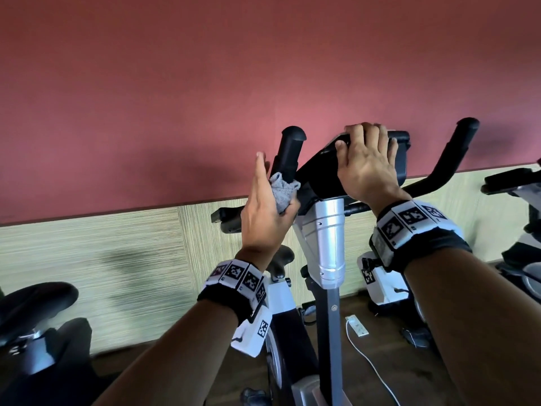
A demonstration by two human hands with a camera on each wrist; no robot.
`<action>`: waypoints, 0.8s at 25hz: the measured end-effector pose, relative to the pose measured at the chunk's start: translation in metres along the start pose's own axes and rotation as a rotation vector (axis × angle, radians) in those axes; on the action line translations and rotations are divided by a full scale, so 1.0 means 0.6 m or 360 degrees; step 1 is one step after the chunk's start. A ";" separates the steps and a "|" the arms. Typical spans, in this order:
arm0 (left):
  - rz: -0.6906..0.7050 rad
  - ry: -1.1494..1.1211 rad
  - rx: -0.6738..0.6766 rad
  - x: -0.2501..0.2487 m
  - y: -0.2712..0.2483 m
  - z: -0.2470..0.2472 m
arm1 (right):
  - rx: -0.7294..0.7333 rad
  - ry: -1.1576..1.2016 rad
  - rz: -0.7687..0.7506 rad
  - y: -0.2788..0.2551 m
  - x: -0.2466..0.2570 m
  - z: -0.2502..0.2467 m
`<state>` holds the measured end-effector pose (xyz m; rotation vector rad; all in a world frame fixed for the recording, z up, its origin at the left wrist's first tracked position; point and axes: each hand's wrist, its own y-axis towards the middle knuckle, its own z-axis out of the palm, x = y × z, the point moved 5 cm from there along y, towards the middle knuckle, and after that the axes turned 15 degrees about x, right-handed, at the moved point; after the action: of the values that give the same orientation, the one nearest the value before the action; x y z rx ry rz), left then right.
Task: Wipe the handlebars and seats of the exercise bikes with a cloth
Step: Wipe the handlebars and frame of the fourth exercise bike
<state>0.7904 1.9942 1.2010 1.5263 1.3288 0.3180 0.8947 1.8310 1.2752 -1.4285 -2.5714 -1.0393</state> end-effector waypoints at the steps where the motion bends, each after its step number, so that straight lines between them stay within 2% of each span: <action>1: -0.0041 -0.0004 0.0010 0.003 -0.003 -0.001 | 0.0003 -0.0010 0.0001 0.001 0.000 -0.001; 3: -0.0069 0.0069 -0.0023 -0.007 0.003 -0.004 | -0.0015 -0.0022 -0.0007 0.001 0.001 -0.002; 8: 0.0079 0.0128 -0.0164 -0.051 0.019 -0.012 | -0.0094 -0.0009 -0.0027 0.007 0.001 0.005; 12: 0.0127 0.0071 -0.0150 -0.047 0.016 -0.005 | -0.0174 0.0011 -0.0035 0.009 0.000 0.012; 17: 0.0015 0.0017 -0.0343 -0.055 0.037 -0.005 | -0.0225 0.0028 -0.0057 0.012 0.001 0.013; 20: -0.0012 0.0091 -0.0303 -0.035 0.035 0.002 | -0.0242 0.0029 -0.0076 0.012 -0.004 0.017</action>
<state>0.7957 1.9792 1.2260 1.3613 1.3097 0.4729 0.9047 1.8375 1.2702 -1.3866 -2.5758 -1.2737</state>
